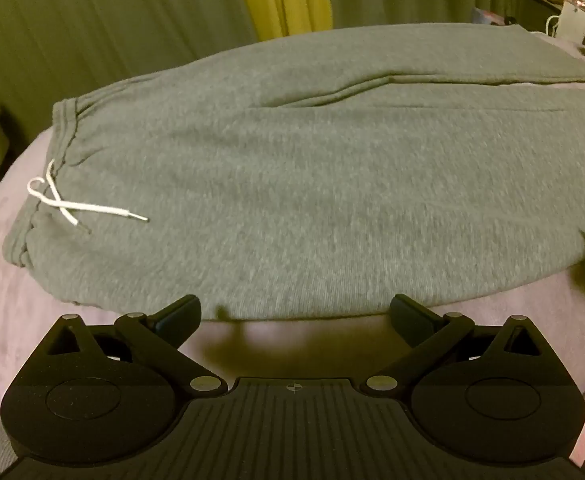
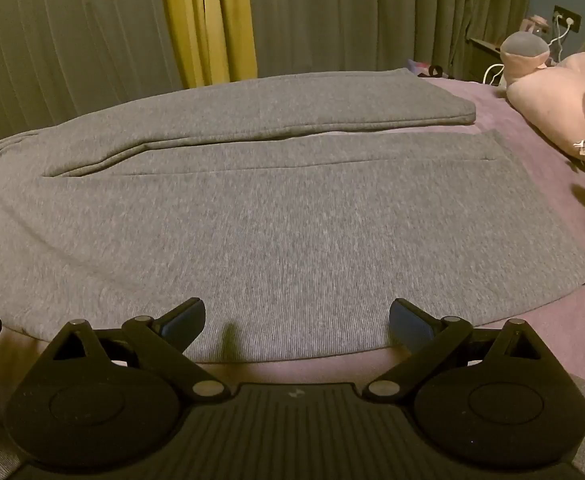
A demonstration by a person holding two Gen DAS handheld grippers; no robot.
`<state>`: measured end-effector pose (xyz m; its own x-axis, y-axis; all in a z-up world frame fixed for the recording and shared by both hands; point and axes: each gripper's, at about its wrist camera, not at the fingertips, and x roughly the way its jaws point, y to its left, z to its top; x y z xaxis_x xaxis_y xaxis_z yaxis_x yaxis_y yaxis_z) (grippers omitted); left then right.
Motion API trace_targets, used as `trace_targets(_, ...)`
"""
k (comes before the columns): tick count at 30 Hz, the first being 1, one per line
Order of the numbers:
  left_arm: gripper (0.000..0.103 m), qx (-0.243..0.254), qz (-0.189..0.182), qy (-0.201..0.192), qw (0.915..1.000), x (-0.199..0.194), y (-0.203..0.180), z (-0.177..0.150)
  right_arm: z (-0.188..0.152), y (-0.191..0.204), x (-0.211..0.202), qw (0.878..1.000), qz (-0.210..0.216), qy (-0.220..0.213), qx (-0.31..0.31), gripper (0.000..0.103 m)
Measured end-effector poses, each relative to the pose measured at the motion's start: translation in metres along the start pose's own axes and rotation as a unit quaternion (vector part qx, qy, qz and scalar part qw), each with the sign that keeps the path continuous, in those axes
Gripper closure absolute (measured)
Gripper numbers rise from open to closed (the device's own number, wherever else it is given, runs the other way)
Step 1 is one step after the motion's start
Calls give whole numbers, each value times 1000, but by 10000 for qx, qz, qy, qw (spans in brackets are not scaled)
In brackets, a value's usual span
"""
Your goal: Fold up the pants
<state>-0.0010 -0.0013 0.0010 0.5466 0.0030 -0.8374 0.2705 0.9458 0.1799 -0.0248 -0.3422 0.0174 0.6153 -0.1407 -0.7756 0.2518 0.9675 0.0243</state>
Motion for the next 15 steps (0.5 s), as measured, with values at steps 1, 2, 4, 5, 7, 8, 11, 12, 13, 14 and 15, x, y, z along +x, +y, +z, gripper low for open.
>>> trace_targets(1, 0, 8, 3, 4, 10000, 0, 0, 0, 0, 0, 0, 10000, 2, 0, 0, 4)
trace_targets(2, 0, 15, 9, 2, 10000, 0, 0, 0, 0, 0, 0, 10000, -1, -1, 0, 4)
trace_targets(4, 0, 23, 16, -7, 10000, 0, -1, 0, 0, 0, 0, 10000, 5, -1, -2, 4)
trace_targets(5, 0, 22, 16, -9, 10000, 0, -1, -1, 0, 0, 0, 10000, 0, -2, -1, 4)
trace_targets(7, 0, 20, 20, -6, 10000, 0, -1, -1, 0, 0, -1, 10000, -1, -4, -1, 4)
trace_targets(8, 0, 21, 19, -5, 10000, 0, -1, -1, 0, 0, -1, 10000, 3, -2, 2, 4)
trace_targets(11, 0, 23, 16, 13, 10000, 0, -1, -1, 0, 0, 0, 10000, -1, 0, -1, 4)
trace_targets(12, 0, 25, 22, 11, 10000, 0, -1, -1, 1, 1, -1, 10000, -4, 6, -7, 4)
trace_targets(13, 0, 27, 19, 10, 10000, 0, -1, -1, 1, 1, -1, 10000, -4, 7, -10, 4)
trace_targets(14, 0, 25, 18, 13, 10000, 0, -1, -1, 1, 1, -1, 10000, -4, 5, -13, 4)
trace_targets(15, 0, 25, 21, 15, 10000, 0, -1, -1, 2, 1, -2, 10000, -6, 4, -15, 4)
